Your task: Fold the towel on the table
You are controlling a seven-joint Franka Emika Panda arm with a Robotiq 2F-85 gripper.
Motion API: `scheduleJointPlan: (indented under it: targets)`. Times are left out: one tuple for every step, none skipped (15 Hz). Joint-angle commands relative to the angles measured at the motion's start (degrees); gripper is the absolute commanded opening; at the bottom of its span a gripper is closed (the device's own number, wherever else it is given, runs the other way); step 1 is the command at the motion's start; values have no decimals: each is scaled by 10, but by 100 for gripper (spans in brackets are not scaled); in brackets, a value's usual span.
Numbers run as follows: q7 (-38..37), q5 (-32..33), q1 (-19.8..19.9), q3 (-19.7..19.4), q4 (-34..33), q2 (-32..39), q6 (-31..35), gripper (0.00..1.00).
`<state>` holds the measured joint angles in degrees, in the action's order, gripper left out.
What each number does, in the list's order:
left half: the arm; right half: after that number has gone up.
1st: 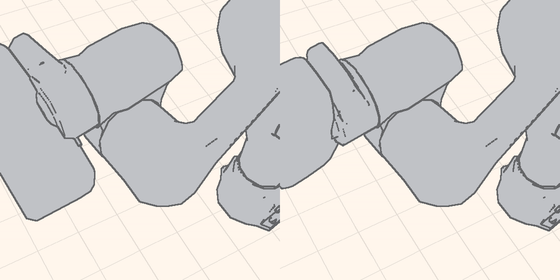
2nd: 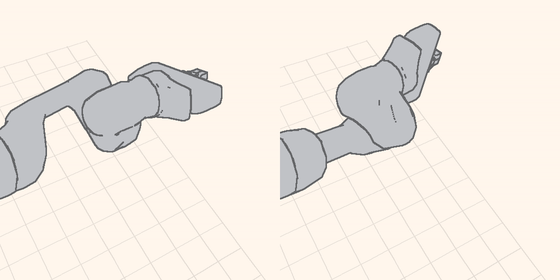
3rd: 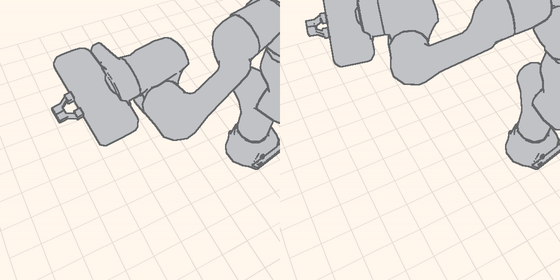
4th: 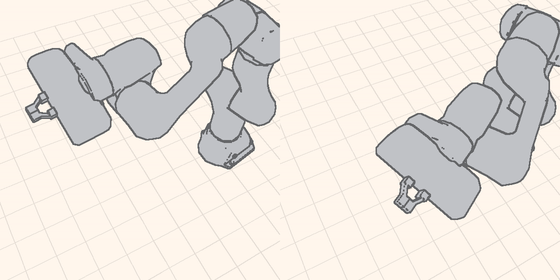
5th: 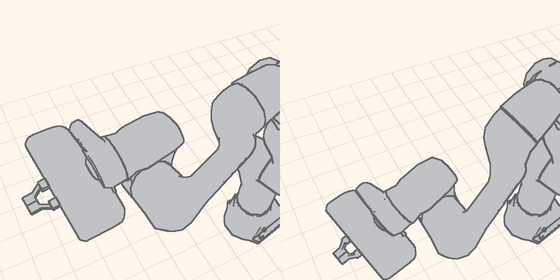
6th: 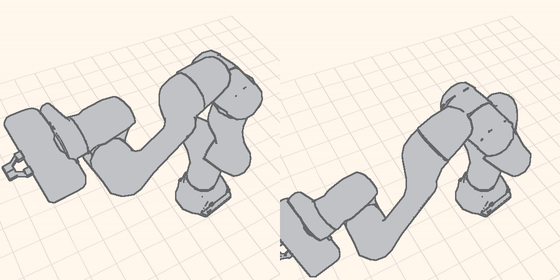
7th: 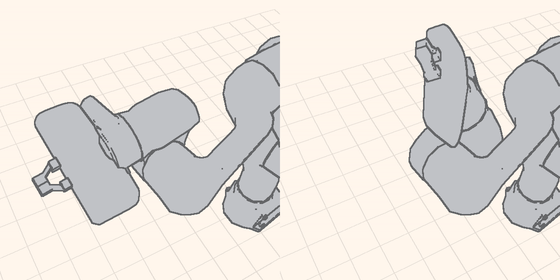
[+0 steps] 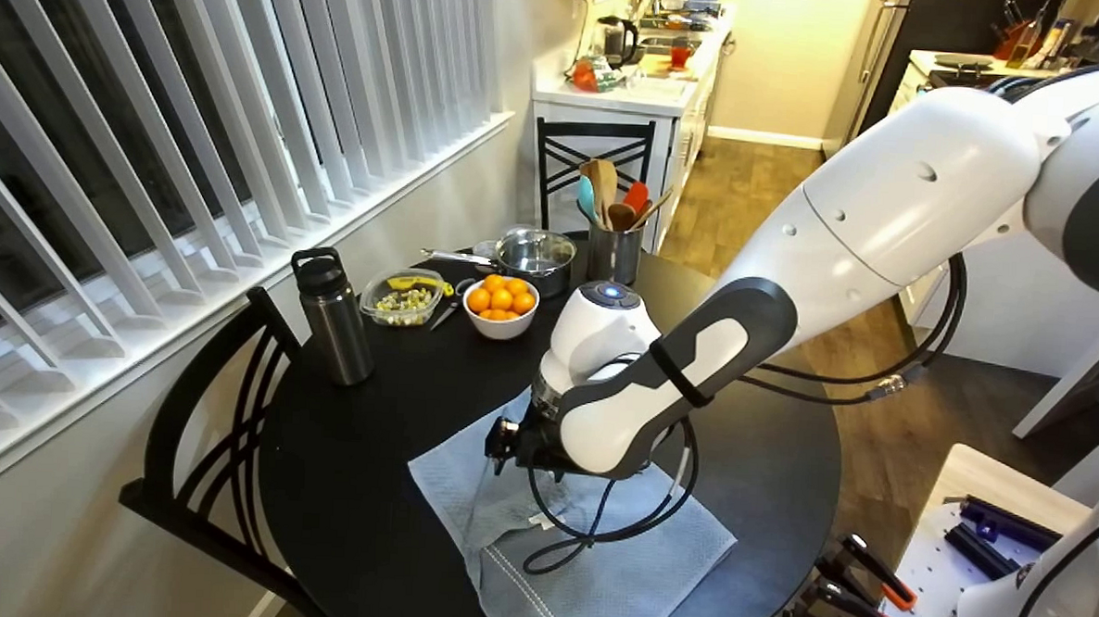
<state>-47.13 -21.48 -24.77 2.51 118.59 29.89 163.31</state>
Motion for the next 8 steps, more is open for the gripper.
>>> scheduleJointPlan:
  targets:
    - [-29, 18, 0, 5, 6, -4, 8, 100]
    - [-45, 22, -10, -2, 9, -9, 6, 100]
    - [-52, 17, -10, 5, 17, -18, 7, 100]
    - [-72, 25, -21, -2, 21, -23, 3, 100]
    - [-95, 35, -32, -13, 23, -28, -11, 100]
    - [-121, 47, -43, -24, 29, -32, -13, 100]
    - [-154, 63, -56, -36, 31, -37, -29, 100]
    - [-179, 77, -62, -43, 34, -42, -39, 100]
